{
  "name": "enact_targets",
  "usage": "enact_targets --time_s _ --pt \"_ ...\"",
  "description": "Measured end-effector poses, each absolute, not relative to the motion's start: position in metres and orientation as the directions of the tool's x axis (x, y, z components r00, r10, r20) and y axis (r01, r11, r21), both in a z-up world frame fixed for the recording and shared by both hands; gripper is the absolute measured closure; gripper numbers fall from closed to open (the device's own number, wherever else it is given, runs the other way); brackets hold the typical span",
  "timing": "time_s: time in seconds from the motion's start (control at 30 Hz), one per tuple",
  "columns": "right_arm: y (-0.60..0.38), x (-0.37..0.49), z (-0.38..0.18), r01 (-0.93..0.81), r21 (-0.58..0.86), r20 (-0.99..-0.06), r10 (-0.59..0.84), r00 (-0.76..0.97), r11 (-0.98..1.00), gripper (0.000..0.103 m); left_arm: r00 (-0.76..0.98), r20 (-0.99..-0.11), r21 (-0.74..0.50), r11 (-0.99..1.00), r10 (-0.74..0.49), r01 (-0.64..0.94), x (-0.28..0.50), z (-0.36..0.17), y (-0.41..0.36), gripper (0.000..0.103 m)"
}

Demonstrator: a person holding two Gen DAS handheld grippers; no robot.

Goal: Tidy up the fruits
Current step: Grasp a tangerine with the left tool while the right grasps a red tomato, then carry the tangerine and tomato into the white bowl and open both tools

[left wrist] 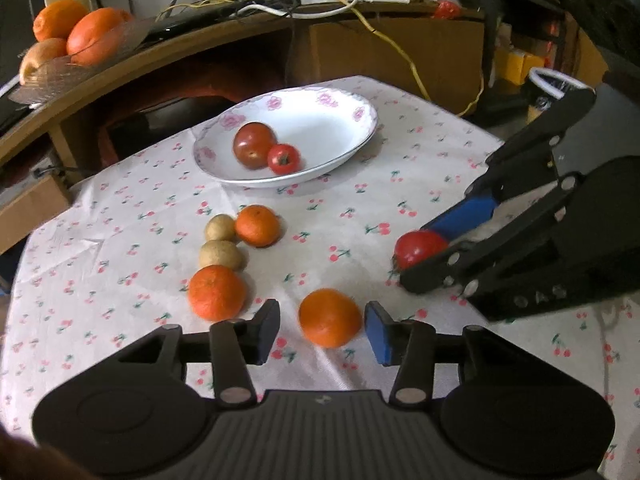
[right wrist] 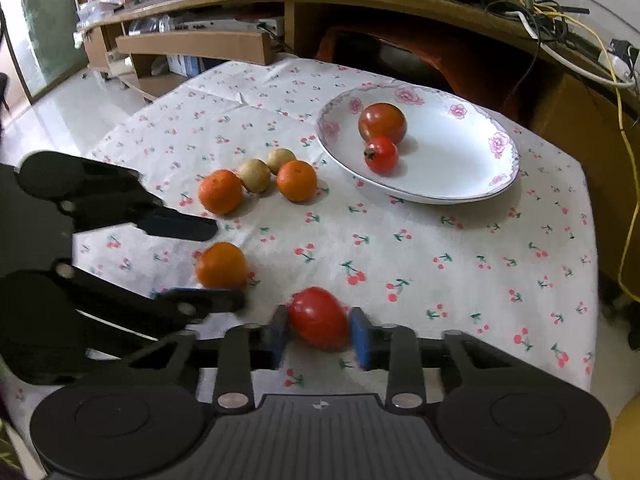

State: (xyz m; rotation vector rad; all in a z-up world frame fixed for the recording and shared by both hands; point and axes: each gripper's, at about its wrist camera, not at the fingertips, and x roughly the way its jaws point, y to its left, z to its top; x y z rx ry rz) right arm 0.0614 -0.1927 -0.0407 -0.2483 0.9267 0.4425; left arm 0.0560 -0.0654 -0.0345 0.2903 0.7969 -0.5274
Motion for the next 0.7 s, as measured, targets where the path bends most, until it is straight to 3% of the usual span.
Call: enact_targets --time_s 0.1,0.7 --pt "-0.193 0.061 -0.041 -0.455 -0.021 -0.816 0.248 0.522 0.890 0.073 0.562 -0.749 0.034 0.826 -0.352 0.563 0.055 -0.033 -0.067 0.064" --pt "-0.205 0.086 -0.020 -0.367 0.023 -0.779 0.246 0.576 0.930 0.073 0.602 -0.722 -0.004 0.872 -0.341 0.489 0.094 -0.004 -0.065 0.065"
